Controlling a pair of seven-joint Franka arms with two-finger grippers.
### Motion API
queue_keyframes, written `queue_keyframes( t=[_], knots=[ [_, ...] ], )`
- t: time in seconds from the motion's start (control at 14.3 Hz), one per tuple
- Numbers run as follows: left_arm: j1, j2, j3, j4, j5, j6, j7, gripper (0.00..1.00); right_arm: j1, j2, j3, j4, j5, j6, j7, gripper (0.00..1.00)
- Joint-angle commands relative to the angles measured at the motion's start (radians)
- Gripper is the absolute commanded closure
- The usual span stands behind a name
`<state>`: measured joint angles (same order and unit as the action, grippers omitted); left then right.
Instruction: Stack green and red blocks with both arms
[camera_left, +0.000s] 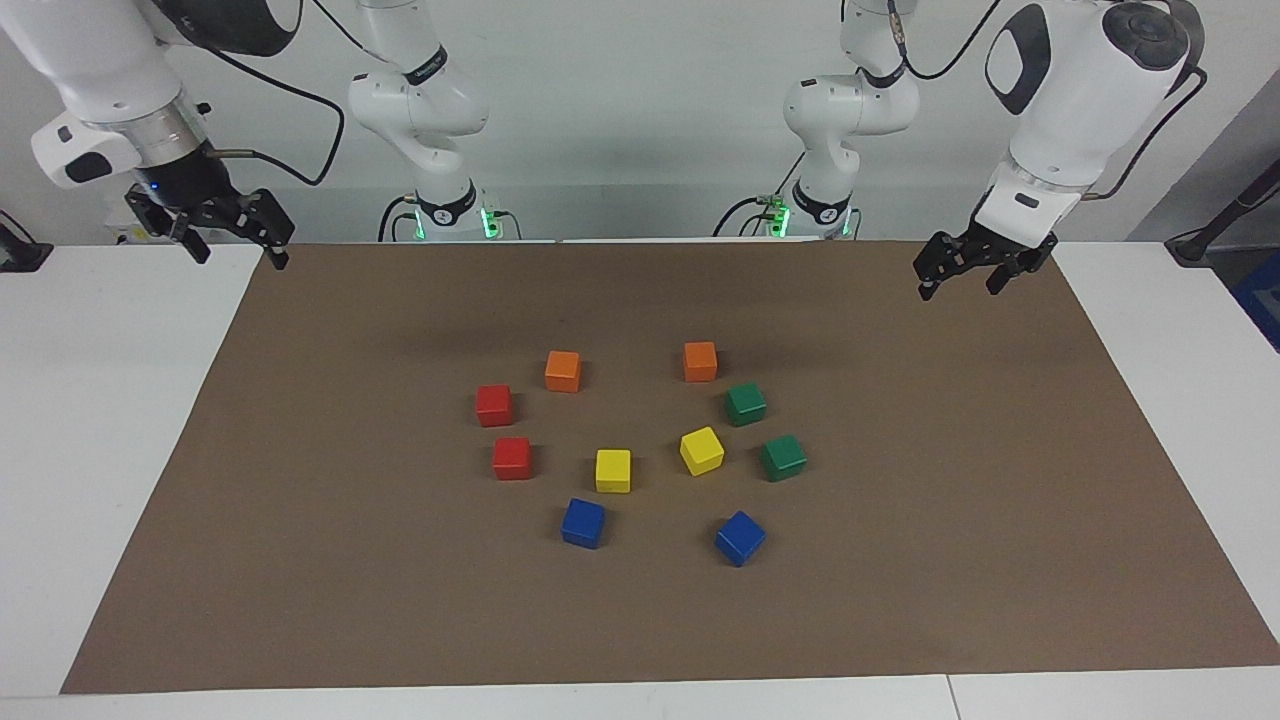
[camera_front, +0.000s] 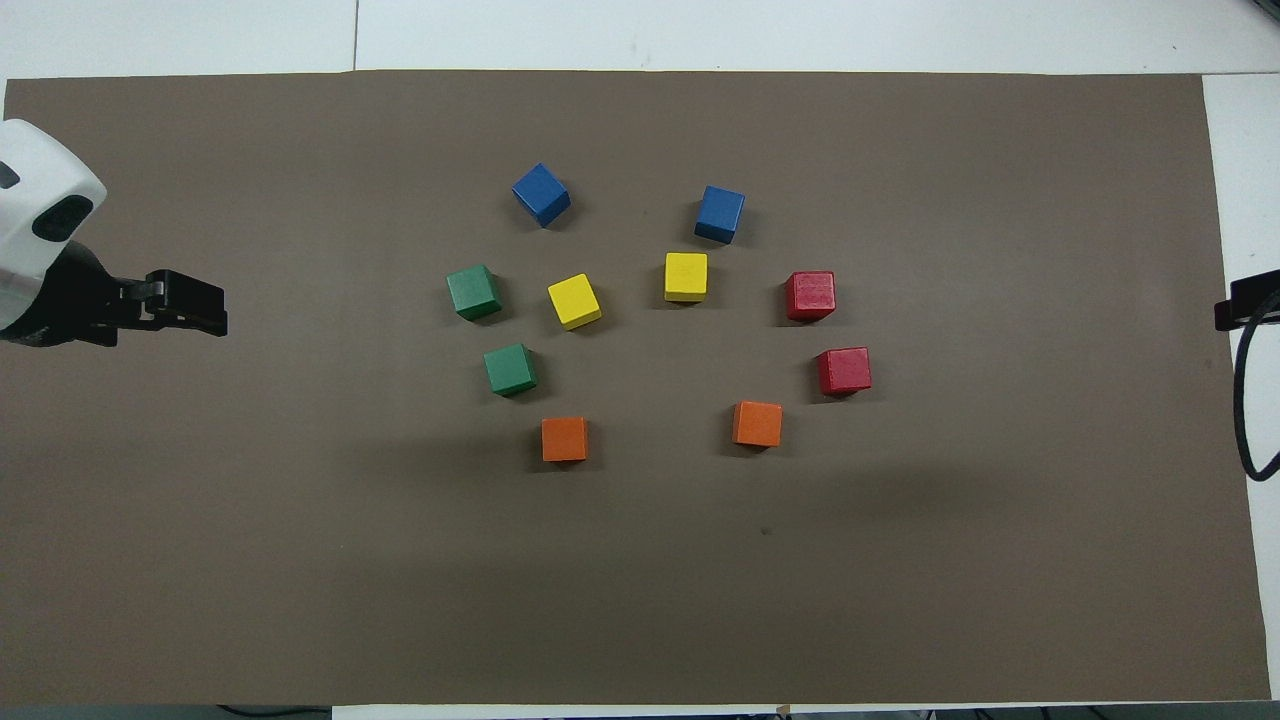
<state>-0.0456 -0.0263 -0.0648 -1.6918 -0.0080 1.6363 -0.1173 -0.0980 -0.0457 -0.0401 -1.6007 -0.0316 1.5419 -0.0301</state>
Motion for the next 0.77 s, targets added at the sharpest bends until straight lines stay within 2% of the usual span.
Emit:
queue_keyframes(
  t=[0.0, 0.14, 0.56, 0.7],
  knots=[
    [0.000, -0.024, 0.002, -0.019, -0.003, 0.017, 0.027, 0.00, -0.012, -0.019, 0.008, -0.027, -0.007, 0.024, -0.014, 0.00],
    [0.004, -0.023, 0.002, -0.019, -0.003, 0.023, 0.063, 0.00, -0.012, -0.019, 0.008, -0.025, -0.007, 0.023, -0.017, 0.00],
    [0.003, -0.023, 0.000, -0.023, -0.004, 0.056, 0.018, 0.00, -0.002, -0.019, 0.009, -0.028, 0.007, 0.018, -0.021, 0.00],
    [-0.008, -0.023, -0.003, -0.029, -0.004, 0.057, -0.022, 0.00, 0.052, -0.007, 0.009, -0.041, 0.012, 0.027, 0.010, 0.00]
  ],
)
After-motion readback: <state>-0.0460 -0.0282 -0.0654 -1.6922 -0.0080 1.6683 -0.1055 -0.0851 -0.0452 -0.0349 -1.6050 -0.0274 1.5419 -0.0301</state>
